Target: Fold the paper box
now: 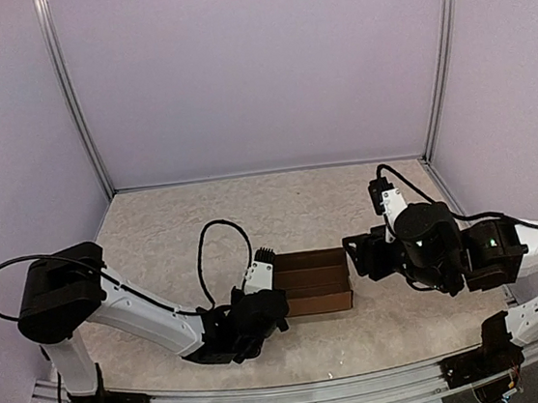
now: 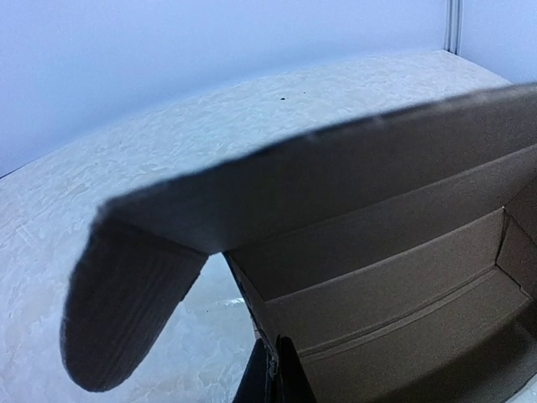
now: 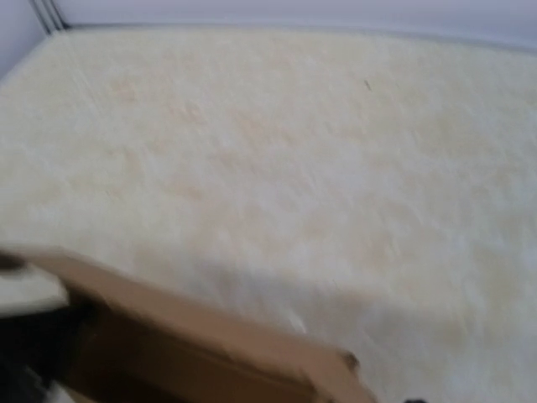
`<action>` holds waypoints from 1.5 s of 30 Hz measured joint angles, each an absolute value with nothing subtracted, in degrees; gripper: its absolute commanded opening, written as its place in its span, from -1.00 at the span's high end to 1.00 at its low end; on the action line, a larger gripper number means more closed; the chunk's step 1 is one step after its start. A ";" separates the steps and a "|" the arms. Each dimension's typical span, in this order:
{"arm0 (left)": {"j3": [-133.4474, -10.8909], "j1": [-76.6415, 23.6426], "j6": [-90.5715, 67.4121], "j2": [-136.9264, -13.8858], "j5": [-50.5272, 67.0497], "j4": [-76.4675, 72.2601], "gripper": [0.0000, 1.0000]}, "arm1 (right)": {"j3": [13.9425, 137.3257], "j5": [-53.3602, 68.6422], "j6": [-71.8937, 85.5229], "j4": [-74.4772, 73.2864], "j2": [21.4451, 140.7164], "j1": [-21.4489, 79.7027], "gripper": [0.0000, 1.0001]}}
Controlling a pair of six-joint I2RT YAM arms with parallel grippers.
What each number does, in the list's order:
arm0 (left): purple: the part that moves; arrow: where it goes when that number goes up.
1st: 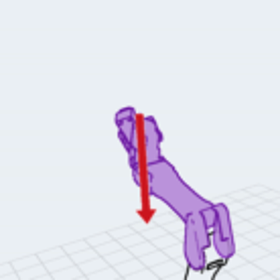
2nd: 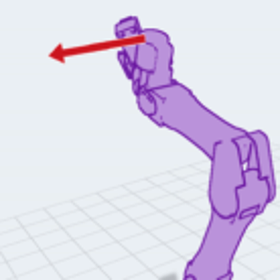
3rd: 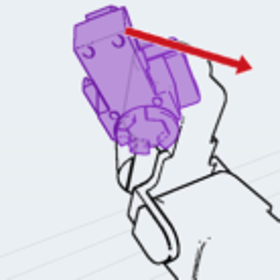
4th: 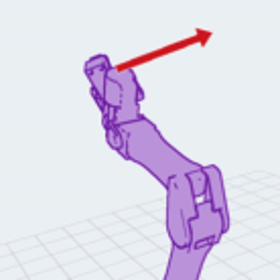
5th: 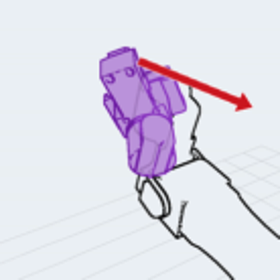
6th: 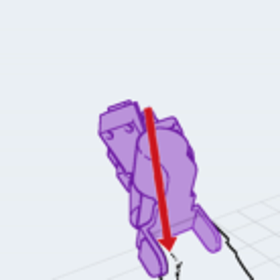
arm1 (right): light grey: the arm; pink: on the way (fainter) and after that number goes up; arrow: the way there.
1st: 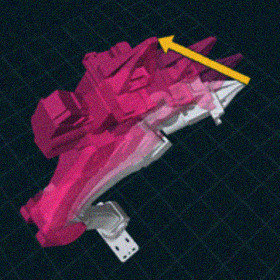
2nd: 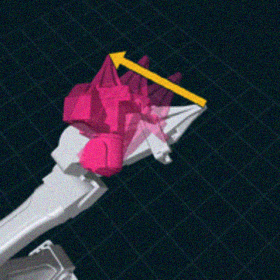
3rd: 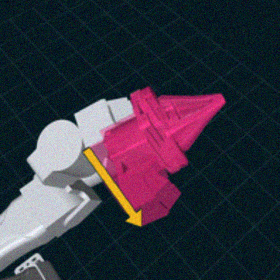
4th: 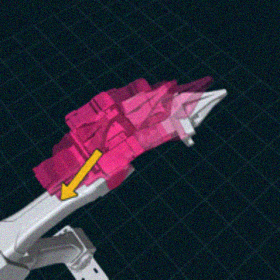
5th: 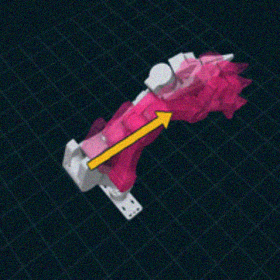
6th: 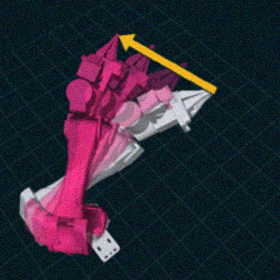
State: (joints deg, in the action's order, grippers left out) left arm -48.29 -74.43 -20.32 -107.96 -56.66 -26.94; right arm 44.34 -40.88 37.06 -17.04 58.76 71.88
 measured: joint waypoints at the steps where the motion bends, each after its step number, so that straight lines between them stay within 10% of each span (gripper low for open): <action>1: -48.31 -74.37 -19.42 -108.62 -57.10 -28.21 1.00 | 46.33 -39.77 36.07 -16.97 59.35 70.83 -0.25; 27: -49.01 -74.52 -6.74 -120.01 -63.24 -52.77 1.00 | 64.90 -20.93 28.95 -9.43 91.98 55.33 0.79; 45: -47.18 -76.86 -6.04 -119.72 -63.00 -51.42 -0.27 | 59.99 -20.36 34.28 -3.57 95.15 55.31 0.95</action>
